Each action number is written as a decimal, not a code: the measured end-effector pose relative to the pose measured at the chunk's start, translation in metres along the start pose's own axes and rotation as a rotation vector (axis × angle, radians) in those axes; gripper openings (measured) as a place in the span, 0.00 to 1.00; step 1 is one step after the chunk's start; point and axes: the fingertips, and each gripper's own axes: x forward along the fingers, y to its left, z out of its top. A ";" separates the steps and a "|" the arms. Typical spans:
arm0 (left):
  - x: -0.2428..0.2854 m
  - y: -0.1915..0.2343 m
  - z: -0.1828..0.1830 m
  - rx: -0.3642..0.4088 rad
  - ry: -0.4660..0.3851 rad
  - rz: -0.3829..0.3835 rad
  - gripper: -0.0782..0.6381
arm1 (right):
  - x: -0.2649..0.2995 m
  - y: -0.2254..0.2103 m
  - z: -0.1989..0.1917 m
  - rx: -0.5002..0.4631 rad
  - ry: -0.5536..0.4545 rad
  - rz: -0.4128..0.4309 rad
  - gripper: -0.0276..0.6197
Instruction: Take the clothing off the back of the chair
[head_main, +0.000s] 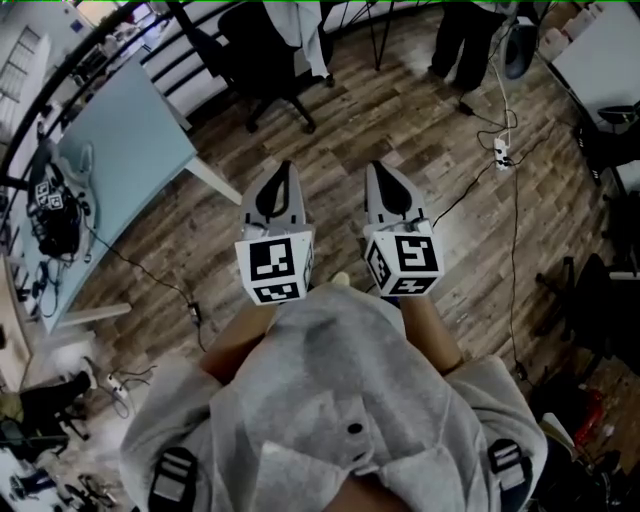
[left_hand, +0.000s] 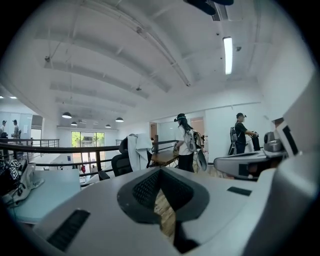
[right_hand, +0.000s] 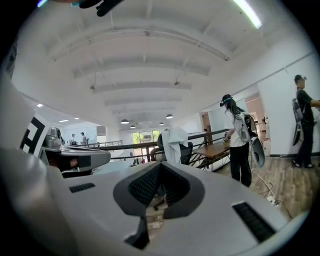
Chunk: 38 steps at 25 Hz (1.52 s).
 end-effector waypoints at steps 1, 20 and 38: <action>0.002 0.000 0.003 -0.001 -0.007 0.007 0.12 | 0.001 -0.001 0.004 -0.011 -0.010 0.007 0.06; 0.026 0.006 0.009 -0.017 -0.052 -0.019 0.12 | 0.025 -0.013 0.011 -0.070 -0.031 0.013 0.06; 0.156 0.069 0.008 -0.042 -0.020 -0.030 0.12 | 0.169 -0.034 0.019 -0.068 -0.009 0.035 0.06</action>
